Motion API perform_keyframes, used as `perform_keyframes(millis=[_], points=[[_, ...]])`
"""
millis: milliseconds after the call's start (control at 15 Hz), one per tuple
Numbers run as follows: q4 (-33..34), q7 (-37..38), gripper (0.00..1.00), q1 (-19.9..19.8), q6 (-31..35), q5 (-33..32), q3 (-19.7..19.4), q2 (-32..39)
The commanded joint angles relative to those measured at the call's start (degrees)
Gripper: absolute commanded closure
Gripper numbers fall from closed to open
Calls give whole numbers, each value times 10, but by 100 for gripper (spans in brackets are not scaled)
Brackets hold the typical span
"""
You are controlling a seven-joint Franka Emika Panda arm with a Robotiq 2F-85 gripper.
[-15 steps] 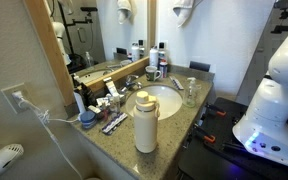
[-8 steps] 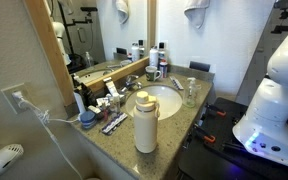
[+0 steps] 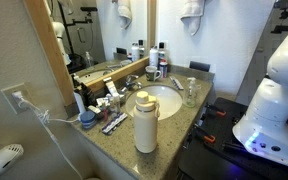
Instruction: Unhang the towel then hang it back to the wall
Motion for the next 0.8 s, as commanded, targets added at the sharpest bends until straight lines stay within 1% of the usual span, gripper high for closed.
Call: perform_keyframes(millis=[0,733], points=[[-33,17,99,-6,25,-23,2,-13],[-86,11,99,-9,39,-37,-3,-35]])
